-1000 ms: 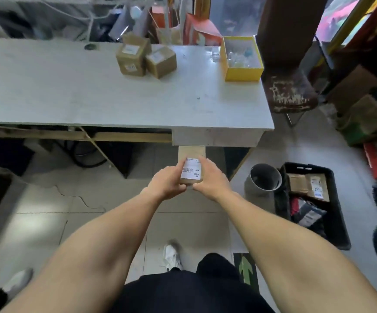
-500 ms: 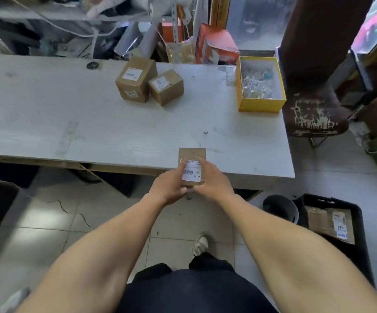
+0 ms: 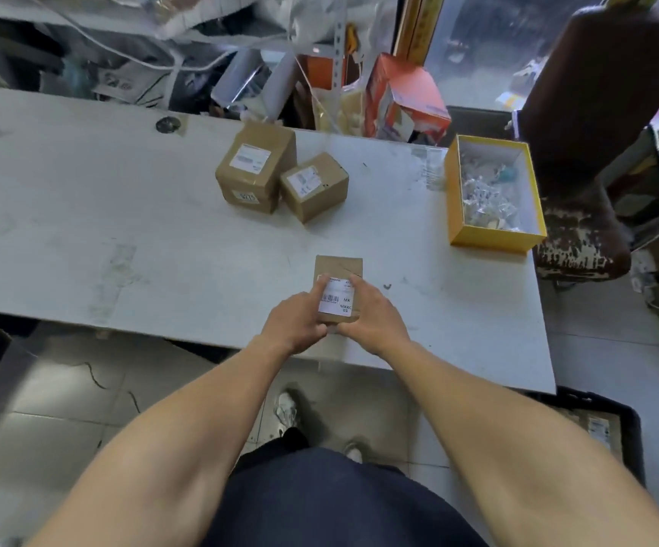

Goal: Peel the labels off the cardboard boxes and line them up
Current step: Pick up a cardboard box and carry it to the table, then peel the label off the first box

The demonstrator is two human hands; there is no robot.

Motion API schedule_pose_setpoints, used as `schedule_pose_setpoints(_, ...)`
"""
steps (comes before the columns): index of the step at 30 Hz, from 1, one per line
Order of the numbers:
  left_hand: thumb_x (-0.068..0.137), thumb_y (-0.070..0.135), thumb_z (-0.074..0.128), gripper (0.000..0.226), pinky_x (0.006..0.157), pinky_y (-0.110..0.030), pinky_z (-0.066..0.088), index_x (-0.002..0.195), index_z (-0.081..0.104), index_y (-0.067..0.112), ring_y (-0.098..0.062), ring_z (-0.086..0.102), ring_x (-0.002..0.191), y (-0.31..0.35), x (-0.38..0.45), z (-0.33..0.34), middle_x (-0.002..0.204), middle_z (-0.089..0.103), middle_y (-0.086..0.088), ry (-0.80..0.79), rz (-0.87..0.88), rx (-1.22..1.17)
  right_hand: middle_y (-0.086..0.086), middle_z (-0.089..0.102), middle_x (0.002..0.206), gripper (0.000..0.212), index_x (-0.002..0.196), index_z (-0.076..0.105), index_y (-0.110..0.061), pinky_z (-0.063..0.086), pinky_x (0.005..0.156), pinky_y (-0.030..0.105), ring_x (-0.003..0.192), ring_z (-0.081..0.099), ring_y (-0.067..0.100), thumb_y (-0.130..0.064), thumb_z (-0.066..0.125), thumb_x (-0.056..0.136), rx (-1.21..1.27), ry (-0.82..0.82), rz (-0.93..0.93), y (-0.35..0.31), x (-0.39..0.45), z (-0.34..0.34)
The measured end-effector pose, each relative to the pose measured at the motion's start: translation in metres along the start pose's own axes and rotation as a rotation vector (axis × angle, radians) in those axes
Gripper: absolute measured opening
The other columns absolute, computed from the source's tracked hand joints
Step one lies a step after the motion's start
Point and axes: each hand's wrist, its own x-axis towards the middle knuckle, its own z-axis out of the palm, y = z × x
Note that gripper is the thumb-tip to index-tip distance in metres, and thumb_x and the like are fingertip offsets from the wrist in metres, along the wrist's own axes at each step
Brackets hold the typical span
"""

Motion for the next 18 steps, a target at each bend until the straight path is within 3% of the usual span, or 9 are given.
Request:
schedule_pose_setpoints(8,0.084,0.030,0.063,0.089,0.080,-0.041,0.052,0.154,0.007,0.031,-0.029,0.061,0.095,-0.025,0.051,-0.021,0.110,0.059,-0.009,-0.039,0.038,-0.040,-0.005,0.040,0.143,0.091,0.148,0.025,-0.030,0.043,0.093,0.033,0.125,0.046,0.018,-0.040,0.077,0.073,0.008,0.001,0.071,-0.024,0.050,-0.003)
schedule_pose_setpoints(12,0.078,0.024,0.065,0.087,0.077,-0.038,0.052,0.149,0.017,0.035,-0.028,0.059,0.093,-0.028,0.056,-0.015,0.113,0.051,-0.007,-0.013,0.014,-0.191,-0.002,0.031,0.148,0.091,0.149,0.016,-0.028,0.050,0.086,0.036,0.118,0.050,0.023,-0.029,0.071,0.076,-0.078,-0.027,0.083,-0.019,0.060,0.006)
schedule_pose_setpoints(15,0.074,0.023,0.068,0.086,0.074,-0.032,0.051,0.145,0.021,0.035,-0.025,0.058,0.093,-0.028,0.061,-0.008,0.116,0.041,-0.003,0.007,0.022,-0.326,-0.004,0.026,0.151,0.094,0.151,0.014,-0.027,0.049,0.088,0.036,0.123,0.047,0.021,-0.034,0.071,0.076,-0.078,-0.025,0.059,-0.011,0.062,0.008)
schedule_pose_setpoints(18,0.073,0.025,0.071,0.087,0.081,-0.035,0.053,0.144,0.021,0.034,-0.024,0.056,0.098,-0.033,0.065,-0.003,0.119,0.037,-0.003,-0.001,0.054,-0.384,-0.008,0.026,0.151,0.089,0.151,0.017,-0.031,0.047,0.093,0.034,0.126,0.044,0.017,-0.042,0.068,0.079,0.002,-0.025,0.074,-0.006,0.064,0.008)
